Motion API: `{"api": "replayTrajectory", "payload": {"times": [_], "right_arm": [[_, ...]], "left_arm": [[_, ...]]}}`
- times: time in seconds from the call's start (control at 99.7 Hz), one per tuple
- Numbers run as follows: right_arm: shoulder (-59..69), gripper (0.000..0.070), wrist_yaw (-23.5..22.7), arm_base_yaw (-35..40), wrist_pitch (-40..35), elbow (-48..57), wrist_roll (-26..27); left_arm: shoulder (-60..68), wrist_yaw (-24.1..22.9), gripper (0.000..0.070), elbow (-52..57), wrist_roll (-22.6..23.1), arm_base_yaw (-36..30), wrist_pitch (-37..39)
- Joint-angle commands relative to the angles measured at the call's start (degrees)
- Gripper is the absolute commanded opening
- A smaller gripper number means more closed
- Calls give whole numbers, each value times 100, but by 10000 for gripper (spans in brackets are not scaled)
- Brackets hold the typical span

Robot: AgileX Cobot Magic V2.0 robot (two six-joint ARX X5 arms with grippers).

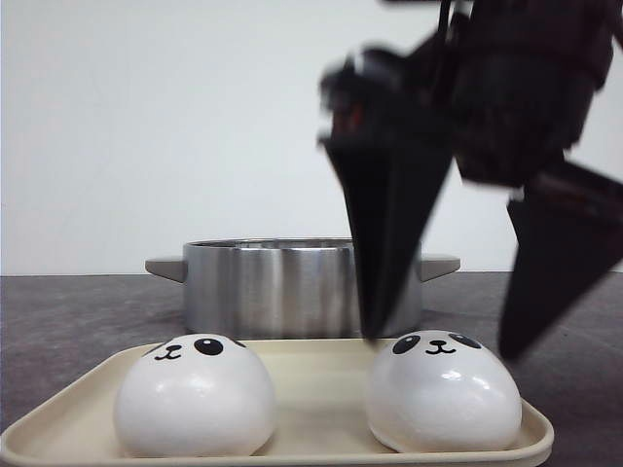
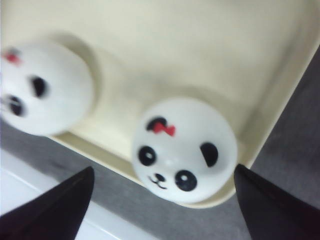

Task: Steam buns
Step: 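Lower the open right gripper onto the nearer panda bun on its side, then close the right gripper on the nearer panda bun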

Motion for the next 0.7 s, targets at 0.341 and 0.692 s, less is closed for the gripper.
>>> {"api": "replayTrajectory", "payload": {"times": [0.341,0.692], "right_arm": [[439,508,7,55,542,92,282],[439,111,155,50,426,90,291]], "left_arm": [[35,11,0,79,260,-50,-2],[35,9,0,79,337,-50,0]]}}
